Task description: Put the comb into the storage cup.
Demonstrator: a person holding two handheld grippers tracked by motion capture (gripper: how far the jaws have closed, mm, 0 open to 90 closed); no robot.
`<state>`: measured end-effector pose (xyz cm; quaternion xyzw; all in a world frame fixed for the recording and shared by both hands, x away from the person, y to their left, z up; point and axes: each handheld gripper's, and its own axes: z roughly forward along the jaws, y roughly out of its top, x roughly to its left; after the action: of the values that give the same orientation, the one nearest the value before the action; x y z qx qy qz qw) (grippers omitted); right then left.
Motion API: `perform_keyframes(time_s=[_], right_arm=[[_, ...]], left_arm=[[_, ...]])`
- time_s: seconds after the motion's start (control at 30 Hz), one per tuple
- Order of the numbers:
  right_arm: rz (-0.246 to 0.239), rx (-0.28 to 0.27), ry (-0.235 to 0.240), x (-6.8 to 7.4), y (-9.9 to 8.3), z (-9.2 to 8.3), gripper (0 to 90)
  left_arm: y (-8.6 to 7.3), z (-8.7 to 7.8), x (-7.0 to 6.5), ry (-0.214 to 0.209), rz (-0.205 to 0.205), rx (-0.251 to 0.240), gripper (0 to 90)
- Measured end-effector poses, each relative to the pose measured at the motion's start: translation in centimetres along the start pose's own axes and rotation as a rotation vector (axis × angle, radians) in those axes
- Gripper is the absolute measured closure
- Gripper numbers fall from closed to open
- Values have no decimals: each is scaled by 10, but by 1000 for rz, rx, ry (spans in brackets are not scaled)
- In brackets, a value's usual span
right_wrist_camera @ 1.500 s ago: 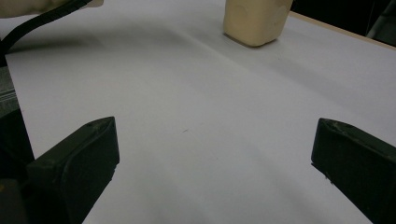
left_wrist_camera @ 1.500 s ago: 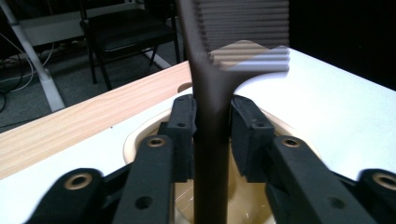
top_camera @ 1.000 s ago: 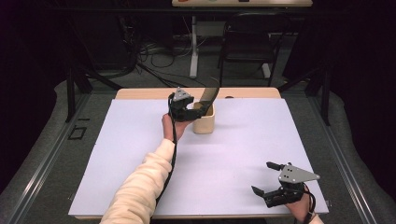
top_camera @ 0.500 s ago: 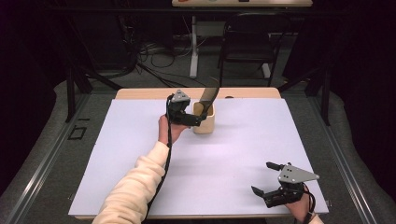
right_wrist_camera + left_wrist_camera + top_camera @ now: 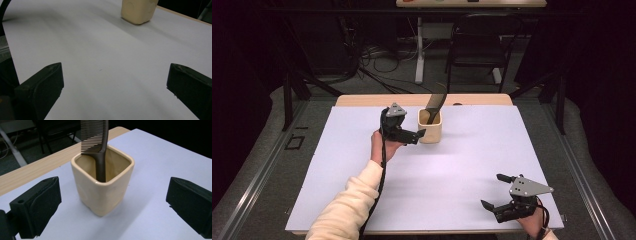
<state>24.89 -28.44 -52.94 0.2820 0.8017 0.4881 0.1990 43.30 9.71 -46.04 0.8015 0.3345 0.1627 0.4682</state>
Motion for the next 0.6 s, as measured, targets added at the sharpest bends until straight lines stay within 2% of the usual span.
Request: perform_keyframes(time_s=[0.13,0.6], right_arm=[[1,1,0,0,0,0,6],[-3,-1,0,0,0,-1,6]], left_arm=[[-6,-7,1,17,-4,7,0],[-26,-24,2,36,-5,17,0]])
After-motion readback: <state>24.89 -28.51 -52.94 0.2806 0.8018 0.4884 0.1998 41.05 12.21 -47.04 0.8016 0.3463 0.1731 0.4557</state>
